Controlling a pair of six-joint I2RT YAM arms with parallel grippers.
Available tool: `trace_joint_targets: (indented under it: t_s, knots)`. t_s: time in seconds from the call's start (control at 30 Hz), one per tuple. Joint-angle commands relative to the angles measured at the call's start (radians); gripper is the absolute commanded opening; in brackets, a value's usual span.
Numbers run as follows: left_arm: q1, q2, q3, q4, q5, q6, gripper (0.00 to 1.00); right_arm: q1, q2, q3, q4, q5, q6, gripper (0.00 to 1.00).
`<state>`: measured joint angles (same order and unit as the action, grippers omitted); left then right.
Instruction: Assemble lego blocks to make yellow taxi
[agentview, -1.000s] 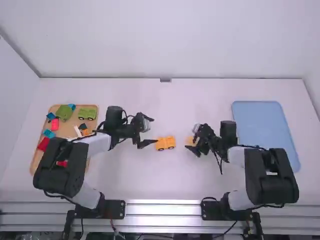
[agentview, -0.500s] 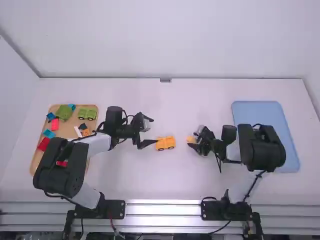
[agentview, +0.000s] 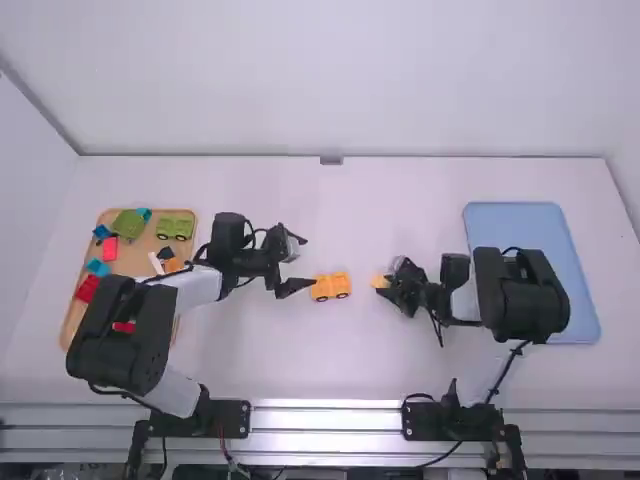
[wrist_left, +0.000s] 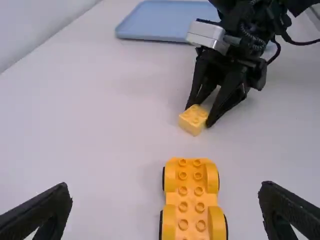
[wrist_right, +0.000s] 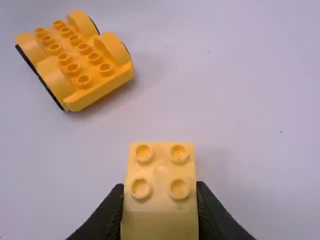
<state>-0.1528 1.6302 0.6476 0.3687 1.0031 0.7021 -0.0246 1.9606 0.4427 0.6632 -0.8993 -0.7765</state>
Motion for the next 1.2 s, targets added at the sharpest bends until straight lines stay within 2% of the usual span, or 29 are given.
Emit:
trace_joint_targets:
  t_s: [0.0, 0.17, 0.3, 0.47, 0.77, 1.0, 1.17]
  knots:
    - [-0.012, 0.005, -0.008, -0.023, 0.033, 0.003, 0.99, 0.003, 0.011, 0.010, -0.023, 0.027, -0.005, 0.20]
    - [-0.024, 0.026, -0.008, -0.059, 0.008, 0.005, 0.99, 0.000, -0.019, 0.038, -0.023, -0.055, -0.005, 0.19]
    - [-0.072, 0.103, -0.008, -0.011, -0.074, 0.004, 0.99, -0.008, -0.095, 0.071, -0.103, -0.087, -0.008, 0.19]
    - [-0.129, 0.221, -0.007, 0.126, -0.157, -0.001, 0.99, 0.011, -0.216, 0.121, -0.314, -0.115, -0.122, 0.19]
    - [-0.126, 0.360, 0.005, 0.237, -0.155, 0.001, 0.99, 0.109, -0.350, 0.225, -0.649, -0.034, -0.308, 0.18]
    - [-0.135, 0.384, 0.002, 0.246, -0.155, 0.055, 0.98, 0.171, -0.350, 0.257, -0.694, 0.014, -0.313, 0.16]
    - [-0.135, 0.384, -0.002, 0.240, -0.155, 0.057, 0.96, 0.184, -0.350, 0.257, -0.694, 0.013, -0.313, 0.16]
